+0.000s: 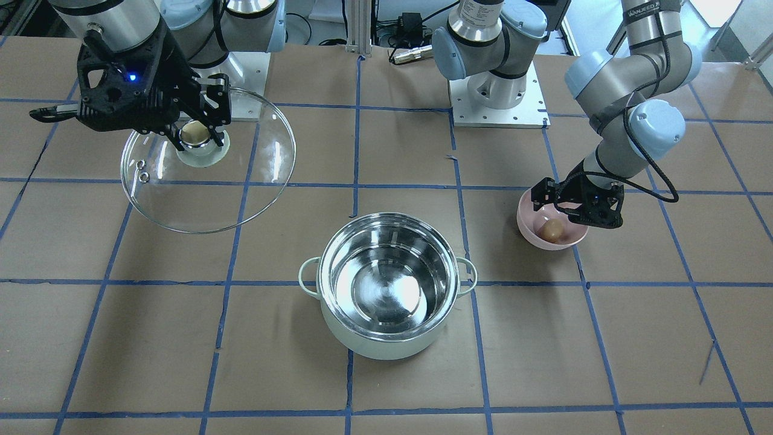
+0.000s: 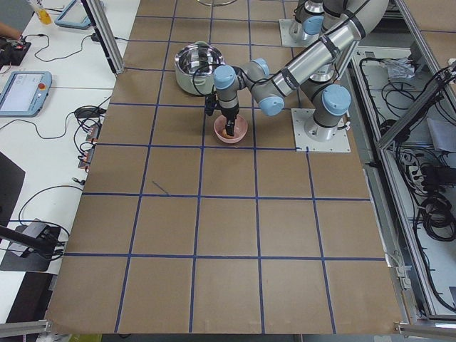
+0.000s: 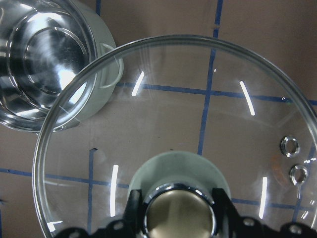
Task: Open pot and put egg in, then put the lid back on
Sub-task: 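Lower the left gripper into the pink bowl and grasp the egg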
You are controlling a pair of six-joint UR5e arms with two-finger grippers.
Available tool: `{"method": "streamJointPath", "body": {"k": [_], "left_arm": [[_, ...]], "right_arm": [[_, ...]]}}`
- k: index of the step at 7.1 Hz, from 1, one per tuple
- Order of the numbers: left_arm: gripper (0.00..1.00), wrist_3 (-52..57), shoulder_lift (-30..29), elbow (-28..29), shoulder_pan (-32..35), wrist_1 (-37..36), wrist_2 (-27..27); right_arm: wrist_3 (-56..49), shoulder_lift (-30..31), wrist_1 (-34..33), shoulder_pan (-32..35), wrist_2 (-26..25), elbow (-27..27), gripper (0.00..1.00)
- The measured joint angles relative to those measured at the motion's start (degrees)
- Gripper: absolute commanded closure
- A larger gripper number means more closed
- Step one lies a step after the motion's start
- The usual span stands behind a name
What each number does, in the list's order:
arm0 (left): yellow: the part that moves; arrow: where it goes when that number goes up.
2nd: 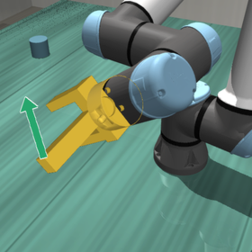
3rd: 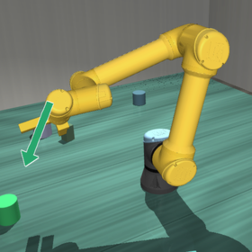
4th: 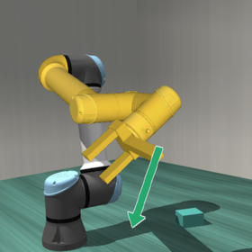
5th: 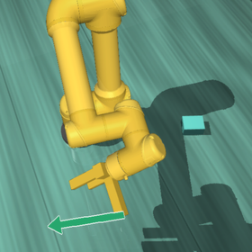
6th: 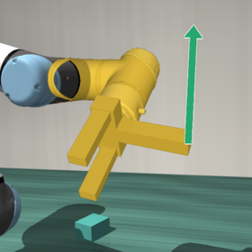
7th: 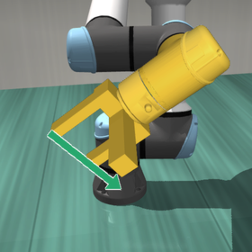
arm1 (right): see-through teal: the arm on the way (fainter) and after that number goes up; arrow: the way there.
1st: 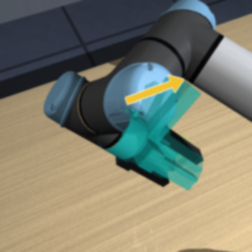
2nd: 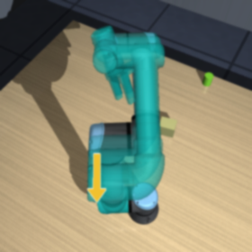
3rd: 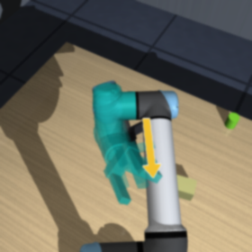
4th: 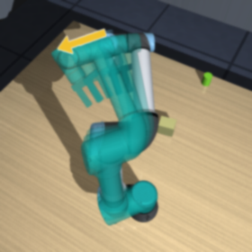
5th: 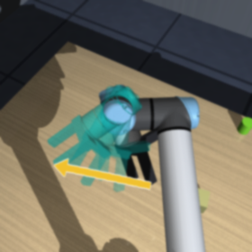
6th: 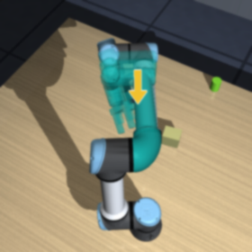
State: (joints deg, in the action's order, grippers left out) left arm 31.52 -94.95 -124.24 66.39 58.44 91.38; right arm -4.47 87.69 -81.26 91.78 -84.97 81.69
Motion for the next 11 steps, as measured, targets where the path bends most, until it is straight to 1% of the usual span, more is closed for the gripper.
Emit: {"method": "streamJointPath", "body": {"k": [3,4,6,7,10,11], "left_arm": [[0.00,0.0,-0.8,-0.4,0.0,-3.2,-0.3],[0.00,-0.1,-1.1,-1.3,0.0,-5.4,-0.4],[0.01,-0.3,-1.8,-3.6,0.5,-10.2,-0.5],[0.10,-0.3,-2.1,-4.2,1.3,-12.5,-0.5],[0.17,-0.5,-4.2,-4.4,2.1,-16.6,-0.8],[0.29,-0.6,-4.8,-4.5,2.1,-17.3,-1.3]], "right_arm": [[-0.2,1.6,0.0,0.3,-1.5,0.8,0.93],[-0.2,1.9,0.1,0.4,-2.0,0.9,0.93],[-0.3,2.1,0.1,0.4,-2.2,0.9,0.96],[-0.4,2.2,0.0,0.4,-2.3,0.8,0.95],[-2.3,2.3,0.1,0.2,-1.8,0.7,0.95],[-3.0,2.3,0.3,0.1,-1.6,0.5,0.94]]}}
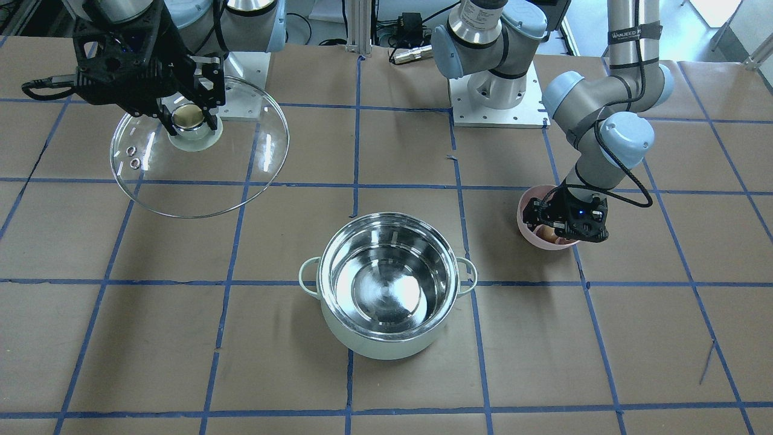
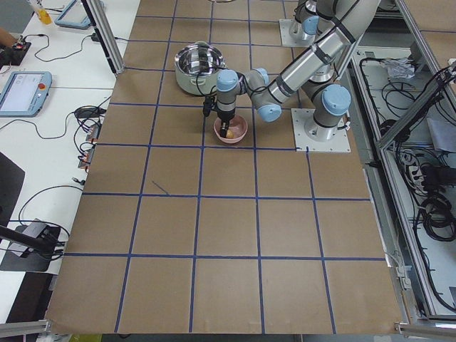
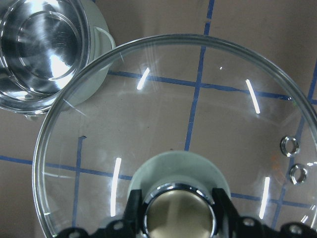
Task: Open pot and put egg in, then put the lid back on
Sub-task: 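Lower the left gripper into the pink bowl and grasp the egg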
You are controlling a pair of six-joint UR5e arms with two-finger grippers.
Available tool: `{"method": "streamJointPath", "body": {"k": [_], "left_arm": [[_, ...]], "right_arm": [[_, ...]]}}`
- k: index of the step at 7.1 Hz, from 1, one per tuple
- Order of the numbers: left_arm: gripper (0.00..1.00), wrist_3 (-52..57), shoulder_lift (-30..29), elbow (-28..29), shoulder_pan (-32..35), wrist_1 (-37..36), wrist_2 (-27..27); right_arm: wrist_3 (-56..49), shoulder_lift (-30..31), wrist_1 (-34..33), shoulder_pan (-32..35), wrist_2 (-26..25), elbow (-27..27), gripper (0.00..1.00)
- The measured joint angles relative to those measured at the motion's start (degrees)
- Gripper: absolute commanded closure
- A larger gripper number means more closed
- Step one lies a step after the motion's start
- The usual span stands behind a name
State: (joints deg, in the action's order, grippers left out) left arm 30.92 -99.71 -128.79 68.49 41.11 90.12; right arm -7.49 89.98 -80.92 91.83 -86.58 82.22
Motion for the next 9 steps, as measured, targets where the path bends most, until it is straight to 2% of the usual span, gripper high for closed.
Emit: {"method": "streamJointPath", "body": {"k": [2,3,4,8,9], "left_arm": [[0.56,-0.1,-0.4,0.1,0.0,-0.3,-0.3],[0.65,-0.1,-0.4,0.1,0.1,-0.2,-0.3],[0.85,-0.1,-0.4,0.1,0.1,-0.1,-0.3],[0.90,-0.9,-0.3,0.3,0.1,0.0,-0.3],[0.96,-1.0,-0.3,0.3,0.1,0.1,-0.4]], "right_arm": [[0.0,0.1,0.3,-0.2,-0.1,-0.3,0.95],[0.2,0.1,0.4,-0.2,-0.3,-0.4,0.95],[0.3,0.1,0.5,-0.3,-0.4,-0.5,0.95],[0.3,0.1,1.0,-0.4,-0.5,-0.6,0.95],[0.3,0.1,1.2,-0.4,-0.5,-0.6,0.95]]}}
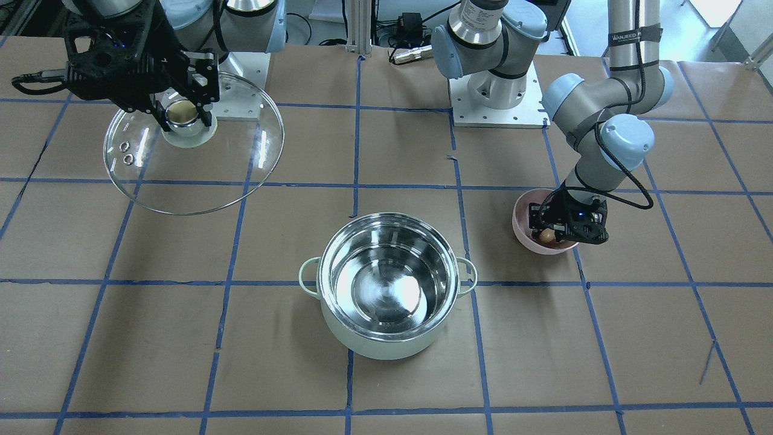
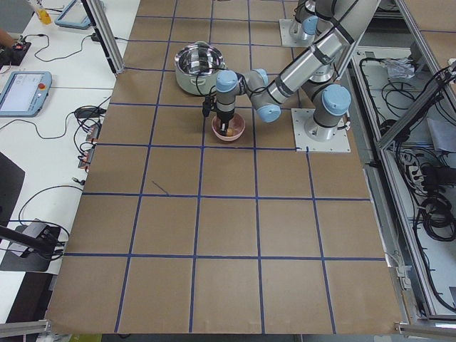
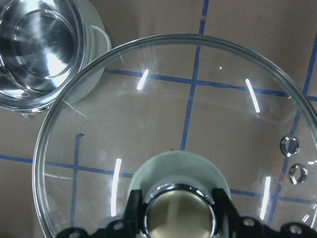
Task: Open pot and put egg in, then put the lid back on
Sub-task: 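Lower the left gripper into the pink bowl and grasp the egg, then carry the egg with the left gripper into the pot and release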
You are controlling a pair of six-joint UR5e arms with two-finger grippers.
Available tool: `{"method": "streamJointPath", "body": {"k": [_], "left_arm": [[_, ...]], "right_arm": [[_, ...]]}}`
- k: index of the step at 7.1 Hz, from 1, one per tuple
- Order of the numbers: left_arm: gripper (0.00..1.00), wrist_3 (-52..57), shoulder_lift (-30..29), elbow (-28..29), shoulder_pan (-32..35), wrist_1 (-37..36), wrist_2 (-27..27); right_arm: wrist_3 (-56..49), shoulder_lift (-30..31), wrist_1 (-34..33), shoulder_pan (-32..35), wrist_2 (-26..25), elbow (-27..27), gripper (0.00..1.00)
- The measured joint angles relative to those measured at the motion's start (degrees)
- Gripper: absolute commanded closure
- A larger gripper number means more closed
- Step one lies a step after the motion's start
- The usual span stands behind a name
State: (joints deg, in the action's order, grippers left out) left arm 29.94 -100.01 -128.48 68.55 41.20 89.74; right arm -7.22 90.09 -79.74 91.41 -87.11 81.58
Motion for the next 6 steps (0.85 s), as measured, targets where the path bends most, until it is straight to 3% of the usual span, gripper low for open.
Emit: {"method": "streamJointPath", "body": {"k": [4,6], "left_arm": [[0.98,-0.7,1.0,0.3,0.2,0.4,0.1],[0.98,-2.6,2.0,4.5,1.0,5.8,0.0]], "right_arm": [[0.1,0.0,0.0,0.2,0.5,0.0,0.95],[0.1,0.0,-0.1,0.1,0.7,0.0,0.95]]}}
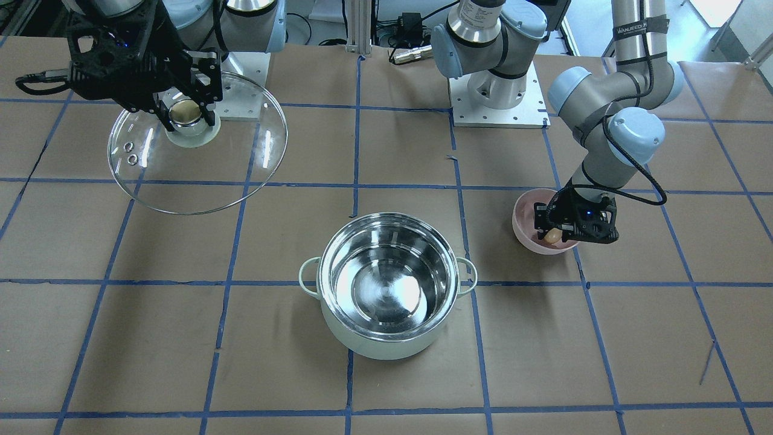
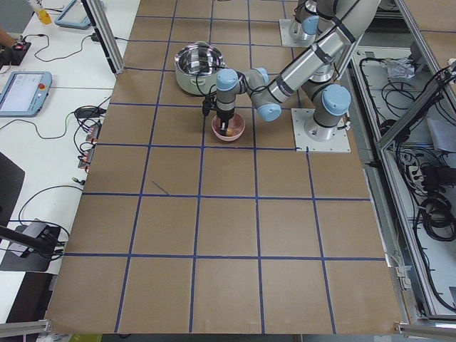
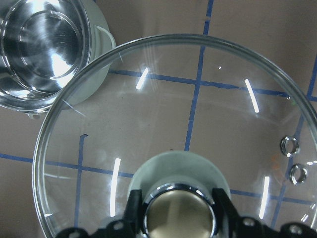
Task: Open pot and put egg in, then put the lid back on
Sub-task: 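Carry the egg with the left gripper into the pot and release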
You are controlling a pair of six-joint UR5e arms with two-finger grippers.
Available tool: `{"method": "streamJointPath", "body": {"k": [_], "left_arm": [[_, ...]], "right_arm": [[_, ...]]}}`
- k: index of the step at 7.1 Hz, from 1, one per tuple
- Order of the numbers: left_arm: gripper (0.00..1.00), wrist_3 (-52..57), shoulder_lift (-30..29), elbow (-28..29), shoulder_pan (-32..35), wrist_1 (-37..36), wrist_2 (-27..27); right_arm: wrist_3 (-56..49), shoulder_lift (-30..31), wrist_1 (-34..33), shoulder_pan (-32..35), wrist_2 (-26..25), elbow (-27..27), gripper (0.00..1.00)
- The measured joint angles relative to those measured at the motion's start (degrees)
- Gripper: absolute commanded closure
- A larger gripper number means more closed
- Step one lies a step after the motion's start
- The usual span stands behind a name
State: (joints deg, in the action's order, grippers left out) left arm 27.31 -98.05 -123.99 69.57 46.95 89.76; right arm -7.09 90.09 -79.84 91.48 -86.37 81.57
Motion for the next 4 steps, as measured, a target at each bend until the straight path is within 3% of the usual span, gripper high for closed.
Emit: {"method": "streamJointPath", "body": {"k": [4], "left_arm": [[0.97,-7.5,2.8,17.1,6.2,20.7,-1.6]], "right_arm": [[4.7,0.7,0.0,0.6,0.5,-0.3,0.94]]}}
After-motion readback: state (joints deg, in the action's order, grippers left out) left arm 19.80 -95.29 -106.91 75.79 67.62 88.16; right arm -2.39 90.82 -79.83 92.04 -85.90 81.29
